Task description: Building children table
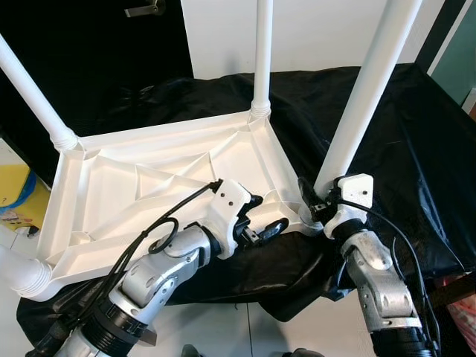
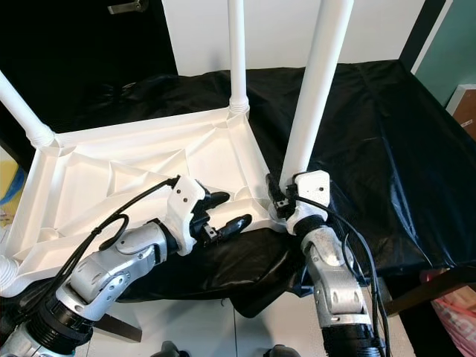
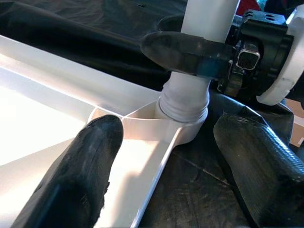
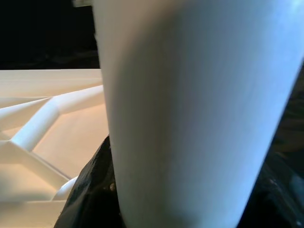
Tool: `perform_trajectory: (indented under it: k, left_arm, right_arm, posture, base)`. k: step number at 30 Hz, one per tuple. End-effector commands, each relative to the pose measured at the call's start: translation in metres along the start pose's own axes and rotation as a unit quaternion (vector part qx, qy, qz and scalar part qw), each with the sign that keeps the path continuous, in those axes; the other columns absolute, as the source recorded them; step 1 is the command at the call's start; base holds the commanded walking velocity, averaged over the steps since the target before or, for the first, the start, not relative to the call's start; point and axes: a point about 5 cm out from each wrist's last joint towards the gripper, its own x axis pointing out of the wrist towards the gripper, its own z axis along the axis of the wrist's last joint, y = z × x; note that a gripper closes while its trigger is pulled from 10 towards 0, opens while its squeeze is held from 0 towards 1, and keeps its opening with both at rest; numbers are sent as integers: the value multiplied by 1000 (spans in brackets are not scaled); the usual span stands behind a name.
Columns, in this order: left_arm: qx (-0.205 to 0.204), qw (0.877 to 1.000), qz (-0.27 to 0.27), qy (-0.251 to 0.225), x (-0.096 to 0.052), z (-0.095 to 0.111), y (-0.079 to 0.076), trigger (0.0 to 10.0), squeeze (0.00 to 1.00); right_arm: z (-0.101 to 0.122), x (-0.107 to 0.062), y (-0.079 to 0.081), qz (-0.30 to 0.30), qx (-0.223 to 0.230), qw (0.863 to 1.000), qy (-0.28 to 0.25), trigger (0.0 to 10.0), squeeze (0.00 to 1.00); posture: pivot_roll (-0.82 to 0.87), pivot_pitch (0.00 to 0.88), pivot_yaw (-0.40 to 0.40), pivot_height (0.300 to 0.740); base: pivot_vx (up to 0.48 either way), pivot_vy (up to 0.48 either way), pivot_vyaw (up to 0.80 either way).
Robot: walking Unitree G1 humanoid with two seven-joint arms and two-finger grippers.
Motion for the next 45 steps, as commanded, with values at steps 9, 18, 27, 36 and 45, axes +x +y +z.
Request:
perform_trajectory:
  k: [9, 18, 27, 36, 45]
  left_arm:
    - [16, 995, -101, 5, 1, 1, -5, 10000, 0]
    - [19, 994, -107, 0, 2, 5, -2, 10000, 0]
    - [18, 994, -105, -11, 1, 8, 2, 10000, 0]
    - [31, 993, -112, -10, -4, 15, 4, 10000, 0]
    - [50, 990, -128, 6, -3, 8, -12, 10000, 0]
  right_arm:
    - [-18, -15, -8, -160, 11, 986, 43, 10000, 0]
    - [-16, -20, -5, -188, 15, 981, 46, 10000, 0]
    - [3, -12, -5, -134, 26, 991, -1, 10000, 1000]
    - [15, -1, -16, -35, 6, 999, -10, 10000, 208]
    - [14, -2, -26, 166, -36, 985, 12, 10000, 0]
  posture:
    - [-114, 74, 64, 740]
    - [-122, 85, 67, 740]
    - [-145, 78, 67, 740]
    - [-127, 95, 78, 740]
    - [-116, 101, 62, 740]
  base:
    - [0, 0, 0]
    - [0, 0, 0]
    - [0, 0, 0]
    - [0, 0, 0]
    - [0, 0, 0]
